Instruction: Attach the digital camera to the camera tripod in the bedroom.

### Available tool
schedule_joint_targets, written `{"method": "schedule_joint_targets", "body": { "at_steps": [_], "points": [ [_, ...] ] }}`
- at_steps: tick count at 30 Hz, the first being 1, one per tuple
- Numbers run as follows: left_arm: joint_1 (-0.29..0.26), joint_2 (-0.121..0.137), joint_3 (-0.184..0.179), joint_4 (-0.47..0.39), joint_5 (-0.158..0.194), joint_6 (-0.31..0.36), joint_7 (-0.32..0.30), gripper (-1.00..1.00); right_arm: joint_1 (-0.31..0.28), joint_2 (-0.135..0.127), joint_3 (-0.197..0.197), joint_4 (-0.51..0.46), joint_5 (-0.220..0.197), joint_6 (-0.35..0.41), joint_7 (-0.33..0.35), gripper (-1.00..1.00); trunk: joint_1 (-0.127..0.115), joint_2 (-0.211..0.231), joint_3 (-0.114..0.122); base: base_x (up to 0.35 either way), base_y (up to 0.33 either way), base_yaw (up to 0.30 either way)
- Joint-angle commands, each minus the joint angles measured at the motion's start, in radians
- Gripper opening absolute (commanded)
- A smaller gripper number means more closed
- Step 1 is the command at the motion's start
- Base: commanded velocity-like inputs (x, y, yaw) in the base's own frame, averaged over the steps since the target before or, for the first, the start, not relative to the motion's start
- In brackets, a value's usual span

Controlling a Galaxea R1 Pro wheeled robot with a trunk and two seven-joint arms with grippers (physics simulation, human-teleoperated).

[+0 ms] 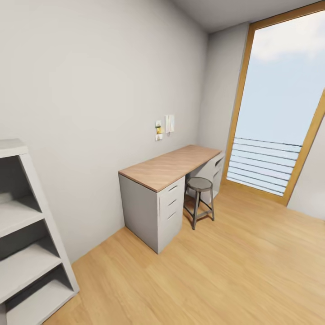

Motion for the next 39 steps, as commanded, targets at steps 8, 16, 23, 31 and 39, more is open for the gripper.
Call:
{"method": "schedule_joint_targets", "body": {
  "at_steps": [8, 16, 23, 31, 39],
  "points": [
    [0.001, 0.000, 0.004, -0.002, 0.002, -0.001, 0.000, 1.00, 0.000, -0.001, 0.001, 0.001, 0.006, -0.006, -0.001, 1.00, 0.001, 0.000, -0.001, 0.321, 0.148, 0.000],
    [0.001, -0.001, 0.004, -0.002, 0.002, -0.001, 0.000, 1.00, 0.000, -0.002, 0.001, 0.001, 0.005, -0.010, -0.001, 1.00, 0.001, 0.000, -0.001, 0.321, 0.154, 0.000],
    [0.001, -0.001, 0.004, -0.002, 0.002, -0.001, 0.000, 1.00, 0.000, -0.002, 0.001, 0.001, 0.005, -0.010, -0.001, 1.00, 0.001, 0.000, -0.001, 0.321, 0.157, 0.000],
    [0.001, -0.002, 0.004, -0.002, 0.001, -0.001, 0.000, 1.00, 0.000, -0.003, 0.000, 0.001, 0.005, -0.011, -0.001, 1.00, 0.001, 0.000, -0.001, 0.321, 0.157, 0.000],
    [0.001, -0.002, 0.002, -0.001, -0.002, -0.002, 0.001, 1.00, 0.000, -0.003, -0.008, 0.002, -0.004, -0.047, -0.003, 1.00, 0.001, 0.000, -0.001, 0.321, 0.151, -0.015]
  ]
}}
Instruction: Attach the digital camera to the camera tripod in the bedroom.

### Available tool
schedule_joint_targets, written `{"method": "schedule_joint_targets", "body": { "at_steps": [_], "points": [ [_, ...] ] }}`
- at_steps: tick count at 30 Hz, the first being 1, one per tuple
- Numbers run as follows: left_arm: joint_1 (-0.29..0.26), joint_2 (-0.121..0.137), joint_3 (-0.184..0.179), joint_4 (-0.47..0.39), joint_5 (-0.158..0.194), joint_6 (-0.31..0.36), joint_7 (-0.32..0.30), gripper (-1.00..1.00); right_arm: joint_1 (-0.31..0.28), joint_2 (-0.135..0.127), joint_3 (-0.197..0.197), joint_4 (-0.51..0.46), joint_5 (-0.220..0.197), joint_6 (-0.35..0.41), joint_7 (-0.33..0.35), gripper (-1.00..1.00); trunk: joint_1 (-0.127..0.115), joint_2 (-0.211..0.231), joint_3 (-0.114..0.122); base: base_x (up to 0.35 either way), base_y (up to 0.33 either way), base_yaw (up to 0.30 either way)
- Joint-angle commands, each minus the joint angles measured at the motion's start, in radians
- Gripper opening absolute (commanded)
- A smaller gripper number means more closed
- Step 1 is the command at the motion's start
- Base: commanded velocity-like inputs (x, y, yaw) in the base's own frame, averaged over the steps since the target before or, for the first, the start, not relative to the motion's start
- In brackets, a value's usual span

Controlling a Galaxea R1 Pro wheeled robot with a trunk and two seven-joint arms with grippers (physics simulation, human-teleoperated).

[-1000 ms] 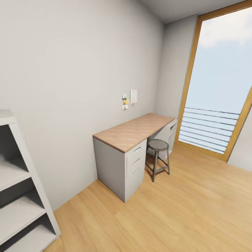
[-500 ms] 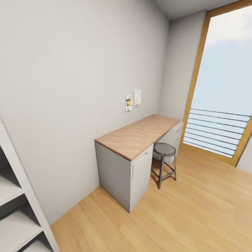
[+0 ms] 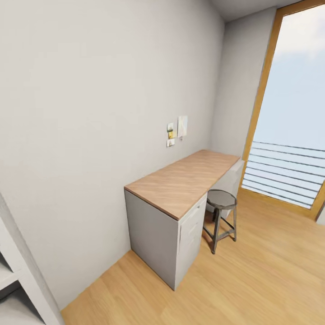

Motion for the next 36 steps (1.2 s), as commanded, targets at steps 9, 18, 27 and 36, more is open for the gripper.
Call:
{"method": "schedule_joint_targets", "body": {
  "at_steps": [9, 18, 27, 36],
  "points": [
    [0.001, -0.001, 0.003, -0.001, 0.000, -0.001, 0.000, 1.00, 0.000, 0.001, -0.002, 0.001, 0.003, -0.008, -0.001, 1.00, 0.001, 0.000, -0.001, 0.318, 0.102, -0.231],
    [0.001, 0.000, 0.004, -0.001, 0.002, -0.001, 0.000, 1.00, 0.000, 0.001, -0.002, 0.001, 0.002, -0.008, -0.001, 1.00, 0.001, 0.000, -0.001, 0.099, 0.004, -0.288],
    [0.001, 0.000, 0.003, -0.001, 0.000, -0.001, -0.001, 1.00, 0.000, 0.001, -0.002, 0.001, 0.002, -0.007, 0.000, 1.00, 0.001, 0.000, -0.001, 0.007, 0.000, -0.289],
    [0.001, 0.000, 0.003, -0.001, 0.002, -0.001, -0.001, 1.00, 0.000, 0.001, -0.002, 0.001, 0.002, -0.006, 0.001, 1.00, 0.001, 0.000, -0.001, 0.108, 0.000, -0.289]
  ]
}}
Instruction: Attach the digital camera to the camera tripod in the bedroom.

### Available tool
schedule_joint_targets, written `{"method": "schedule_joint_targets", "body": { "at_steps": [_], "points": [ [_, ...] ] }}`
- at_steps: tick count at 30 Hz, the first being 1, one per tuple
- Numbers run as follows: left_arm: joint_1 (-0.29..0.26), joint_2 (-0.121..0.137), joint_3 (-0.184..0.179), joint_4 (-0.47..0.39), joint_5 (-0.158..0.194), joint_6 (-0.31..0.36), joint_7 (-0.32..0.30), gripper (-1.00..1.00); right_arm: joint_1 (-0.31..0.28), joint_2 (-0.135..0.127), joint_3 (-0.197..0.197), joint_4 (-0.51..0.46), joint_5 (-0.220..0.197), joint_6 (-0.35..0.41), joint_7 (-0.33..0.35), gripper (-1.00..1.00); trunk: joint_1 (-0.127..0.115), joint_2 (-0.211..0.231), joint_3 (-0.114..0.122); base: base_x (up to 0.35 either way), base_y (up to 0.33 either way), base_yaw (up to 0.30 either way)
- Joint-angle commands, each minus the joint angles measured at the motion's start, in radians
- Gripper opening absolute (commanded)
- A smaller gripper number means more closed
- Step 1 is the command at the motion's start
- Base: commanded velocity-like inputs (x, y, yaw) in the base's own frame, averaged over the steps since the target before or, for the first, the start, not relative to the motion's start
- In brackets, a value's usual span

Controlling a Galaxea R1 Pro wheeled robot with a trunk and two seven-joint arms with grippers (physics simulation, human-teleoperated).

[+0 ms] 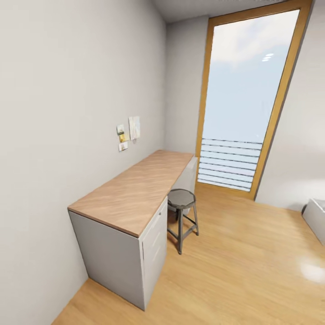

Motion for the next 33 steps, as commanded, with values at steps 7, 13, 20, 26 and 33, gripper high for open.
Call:
{"method": "schedule_joint_targets", "body": {
  "at_steps": [7, 13, 20, 26, 33],
  "points": [
    [0.001, 0.000, 0.004, -0.002, 0.006, 0.000, 0.000, 1.00, 0.000, 0.000, 0.000, 0.000, 0.005, -0.002, -0.001, 1.00, 0.000, 0.000, -0.001, 0.265, 0.000, -0.289],
    [0.001, 0.000, 0.005, -0.002, 0.004, 0.000, 0.000, 1.00, 0.000, 0.000, 0.000, 0.000, 0.005, -0.003, -0.001, 1.00, 0.000, 0.000, -0.001, 0.313, 0.000, -0.289],
    [0.001, 0.000, 0.005, -0.002, 0.003, -0.001, 0.001, 1.00, 0.000, 0.000, 0.000, 0.000, 0.005, -0.004, -0.001, 1.00, 0.000, 0.000, -0.001, 0.149, 0.000, -0.289],
    [0.001, 0.000, 0.006, -0.002, 0.003, -0.001, 0.000, 1.00, 0.000, 0.000, 0.000, 0.000, 0.005, -0.004, -0.001, 1.00, 0.000, 0.000, -0.001, 0.024, 0.000, -0.289],
    [0.001, 0.000, 0.006, -0.003, 0.003, -0.001, 0.001, 1.00, 0.000, 0.000, 0.000, 0.000, 0.005, -0.003, -0.001, 1.00, 0.000, 0.000, -0.001, 0.004, 0.000, -0.289]
  ]
}}
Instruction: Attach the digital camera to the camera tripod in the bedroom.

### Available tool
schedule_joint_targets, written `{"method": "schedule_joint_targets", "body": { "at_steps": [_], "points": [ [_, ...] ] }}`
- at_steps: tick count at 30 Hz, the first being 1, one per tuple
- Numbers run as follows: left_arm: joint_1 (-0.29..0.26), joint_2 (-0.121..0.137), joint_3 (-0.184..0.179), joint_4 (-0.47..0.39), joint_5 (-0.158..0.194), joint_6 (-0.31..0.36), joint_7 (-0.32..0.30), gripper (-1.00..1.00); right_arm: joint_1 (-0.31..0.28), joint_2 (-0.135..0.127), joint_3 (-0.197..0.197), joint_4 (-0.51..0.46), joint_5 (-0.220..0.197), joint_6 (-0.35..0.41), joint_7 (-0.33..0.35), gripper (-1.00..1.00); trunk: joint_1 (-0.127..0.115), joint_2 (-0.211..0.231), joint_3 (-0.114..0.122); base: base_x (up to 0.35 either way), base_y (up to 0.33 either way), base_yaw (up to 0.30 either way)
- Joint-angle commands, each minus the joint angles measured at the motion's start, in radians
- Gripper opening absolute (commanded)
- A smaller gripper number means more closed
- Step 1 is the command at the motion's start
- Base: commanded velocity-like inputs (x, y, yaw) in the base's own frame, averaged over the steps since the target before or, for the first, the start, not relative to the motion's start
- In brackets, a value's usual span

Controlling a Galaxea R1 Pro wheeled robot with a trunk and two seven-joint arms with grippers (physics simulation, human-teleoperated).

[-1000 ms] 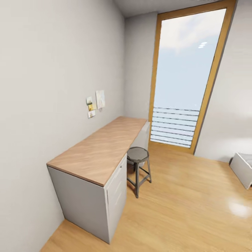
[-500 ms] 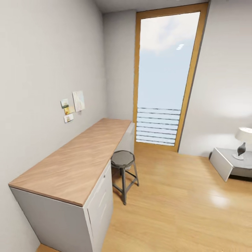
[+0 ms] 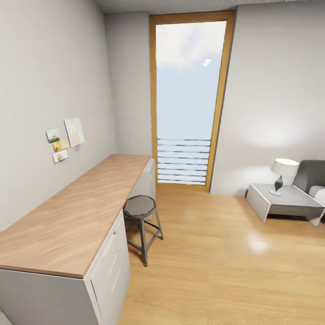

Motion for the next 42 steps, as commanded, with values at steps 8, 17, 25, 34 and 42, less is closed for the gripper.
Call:
{"method": "schedule_joint_targets", "body": {
  "at_steps": [8, 17, 25, 34, 42],
  "points": [
    [0.001, 0.001, 0.006, -0.005, 0.005, 0.000, 0.000, 1.00, 0.000, 0.000, 0.001, 0.000, 0.006, -0.002, 0.000, 1.00, 0.000, 0.000, -0.001, 0.001, 0.000, -0.289],
    [0.001, 0.001, 0.008, -0.006, 0.006, 0.000, 0.000, 1.00, 0.000, 0.001, 0.001, 0.000, 0.007, -0.002, -0.001, 1.00, 0.000, 0.000, -0.001, 0.000, 0.000, -0.289],
    [0.001, 0.001, 0.008, -0.006, 0.006, 0.001, 0.000, 1.00, 0.000, 0.001, 0.001, 0.000, 0.007, -0.002, 0.000, 1.00, 0.000, 0.000, -0.001, 0.000, 0.000, -0.289],
    [0.001, 0.001, 0.008, -0.006, 0.006, 0.001, 0.000, 1.00, 0.000, 0.001, 0.002, 0.000, 0.007, -0.002, -0.001, 1.00, 0.000, 0.000, -0.001, 0.000, 0.000, -0.289],
    [0.001, 0.001, 0.008, -0.006, 0.007, 0.001, 0.000, 1.00, 0.000, 0.004, 0.007, 0.000, 0.011, 0.000, 0.000, 1.00, 0.000, 0.000, -0.001, 0.000, 0.000, -0.289]
  ]
}}
